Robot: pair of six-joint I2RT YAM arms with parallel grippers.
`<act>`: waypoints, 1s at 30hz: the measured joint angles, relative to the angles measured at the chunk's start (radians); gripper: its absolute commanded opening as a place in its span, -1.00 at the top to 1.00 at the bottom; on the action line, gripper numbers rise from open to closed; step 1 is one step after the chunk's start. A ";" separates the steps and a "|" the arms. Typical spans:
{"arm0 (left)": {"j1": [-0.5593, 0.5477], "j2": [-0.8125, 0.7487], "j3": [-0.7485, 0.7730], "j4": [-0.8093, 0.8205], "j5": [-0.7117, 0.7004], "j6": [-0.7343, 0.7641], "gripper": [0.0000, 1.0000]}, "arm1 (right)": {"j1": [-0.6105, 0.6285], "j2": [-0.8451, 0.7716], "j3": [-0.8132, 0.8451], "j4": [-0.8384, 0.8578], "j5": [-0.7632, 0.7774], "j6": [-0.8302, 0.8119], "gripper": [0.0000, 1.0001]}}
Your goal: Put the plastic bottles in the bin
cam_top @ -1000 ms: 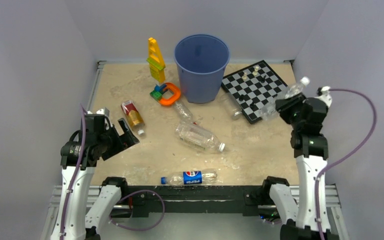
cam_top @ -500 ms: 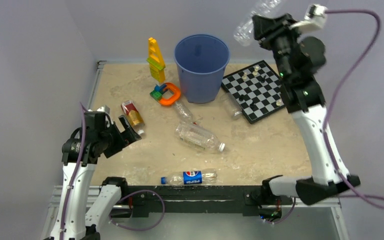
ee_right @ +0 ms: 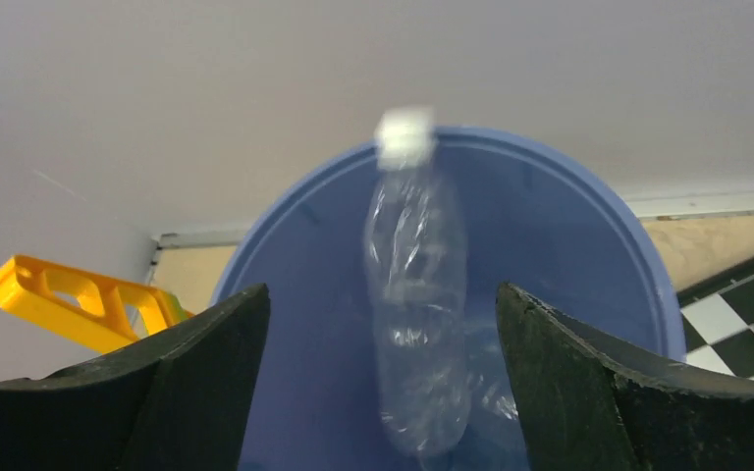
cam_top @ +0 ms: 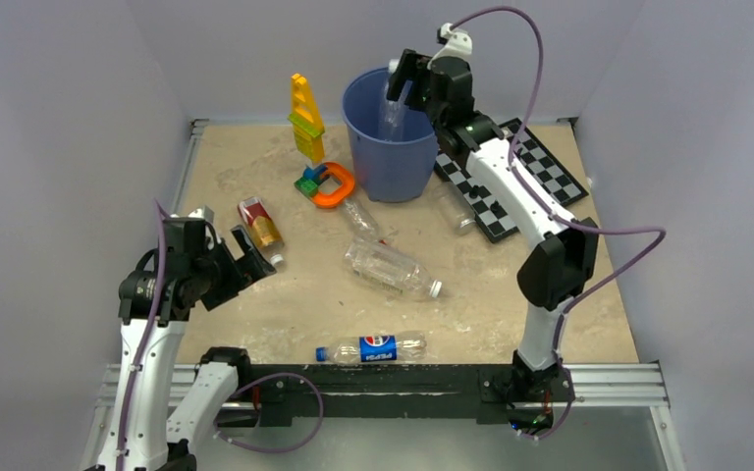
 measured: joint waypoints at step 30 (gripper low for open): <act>0.000 -0.039 -0.059 0.003 0.001 -0.008 -0.96 | -0.119 -0.541 -1.019 -0.237 -0.048 -0.198 -0.82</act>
